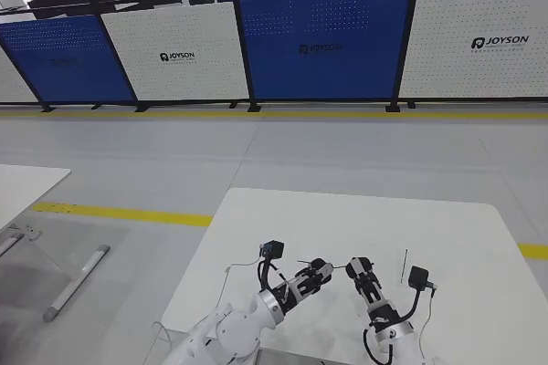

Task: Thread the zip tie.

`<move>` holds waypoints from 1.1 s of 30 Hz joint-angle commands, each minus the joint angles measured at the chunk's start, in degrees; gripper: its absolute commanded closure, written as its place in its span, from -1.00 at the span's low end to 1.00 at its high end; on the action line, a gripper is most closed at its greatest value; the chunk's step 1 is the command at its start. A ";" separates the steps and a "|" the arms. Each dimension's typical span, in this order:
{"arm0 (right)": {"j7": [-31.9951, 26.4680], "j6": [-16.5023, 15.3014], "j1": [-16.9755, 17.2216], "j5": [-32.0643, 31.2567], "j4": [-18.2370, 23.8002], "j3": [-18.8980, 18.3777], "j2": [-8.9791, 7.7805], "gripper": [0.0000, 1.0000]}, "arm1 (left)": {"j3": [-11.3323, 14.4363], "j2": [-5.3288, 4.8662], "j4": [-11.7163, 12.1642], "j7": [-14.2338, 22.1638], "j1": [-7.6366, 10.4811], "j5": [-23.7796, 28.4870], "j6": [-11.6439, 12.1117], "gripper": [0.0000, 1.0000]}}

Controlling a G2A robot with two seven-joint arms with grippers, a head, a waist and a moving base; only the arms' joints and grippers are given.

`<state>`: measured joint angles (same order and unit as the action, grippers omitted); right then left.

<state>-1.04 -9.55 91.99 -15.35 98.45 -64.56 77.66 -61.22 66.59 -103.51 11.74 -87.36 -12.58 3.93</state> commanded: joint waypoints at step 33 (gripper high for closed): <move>-1.75 0.46 -0.24 -0.12 -0.17 0.11 -0.07 1.00 | 0.61 -0.06 0.12 0.87 0.26 0.50 2.28 1.00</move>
<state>-2.78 -9.13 91.76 -15.50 98.30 -64.45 77.59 -60.59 66.54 -103.38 12.65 -87.09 -12.07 6.15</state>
